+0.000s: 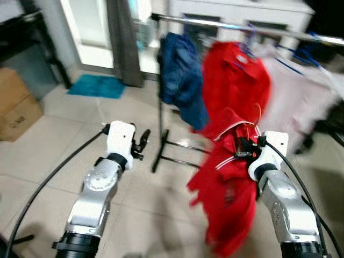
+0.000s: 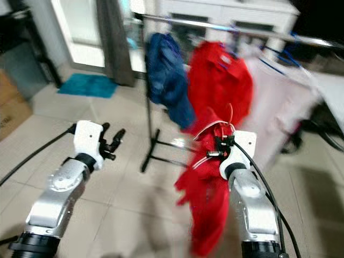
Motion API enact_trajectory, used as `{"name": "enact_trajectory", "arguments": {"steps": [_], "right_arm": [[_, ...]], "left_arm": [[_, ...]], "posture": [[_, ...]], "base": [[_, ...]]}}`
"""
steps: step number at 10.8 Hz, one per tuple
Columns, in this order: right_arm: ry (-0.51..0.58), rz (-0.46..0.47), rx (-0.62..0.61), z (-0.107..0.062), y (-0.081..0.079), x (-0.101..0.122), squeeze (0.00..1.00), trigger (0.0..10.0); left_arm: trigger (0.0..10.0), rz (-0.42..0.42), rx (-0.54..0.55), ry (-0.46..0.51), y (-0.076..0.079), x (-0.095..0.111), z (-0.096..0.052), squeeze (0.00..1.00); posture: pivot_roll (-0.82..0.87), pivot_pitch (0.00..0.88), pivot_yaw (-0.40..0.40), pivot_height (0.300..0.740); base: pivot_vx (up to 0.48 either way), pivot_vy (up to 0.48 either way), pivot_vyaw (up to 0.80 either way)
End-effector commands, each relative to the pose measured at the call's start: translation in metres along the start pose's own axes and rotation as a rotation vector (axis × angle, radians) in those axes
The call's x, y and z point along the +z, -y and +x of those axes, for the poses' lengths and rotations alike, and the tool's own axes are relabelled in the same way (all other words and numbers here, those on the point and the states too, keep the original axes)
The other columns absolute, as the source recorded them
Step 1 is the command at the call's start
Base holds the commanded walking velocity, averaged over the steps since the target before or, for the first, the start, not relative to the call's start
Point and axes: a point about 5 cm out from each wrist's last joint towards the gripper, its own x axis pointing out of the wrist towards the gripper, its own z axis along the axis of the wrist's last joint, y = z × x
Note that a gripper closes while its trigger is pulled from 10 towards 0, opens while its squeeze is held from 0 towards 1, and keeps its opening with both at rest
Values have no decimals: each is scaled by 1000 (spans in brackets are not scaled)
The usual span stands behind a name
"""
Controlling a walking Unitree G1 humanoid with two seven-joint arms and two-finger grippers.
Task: Hang hanger
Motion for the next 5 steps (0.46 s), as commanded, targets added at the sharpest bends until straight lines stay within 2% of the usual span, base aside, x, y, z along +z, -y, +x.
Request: {"name": "enact_trajectory", "arguments": {"steps": [1,5], "right_arm": [[53,5,24,1,-5,10,0,10000],[50,-2,39,4,-10,9,0,10000]], "left_arm": [[10000,16,13,-6,-6,0,-2,0],[10000,23,21,-5,-7,0,-4,0]], "posture": [[55,17,-28,740],[65,3,-44,740]], "base": [[412,0,0],[413,0,0]]}}
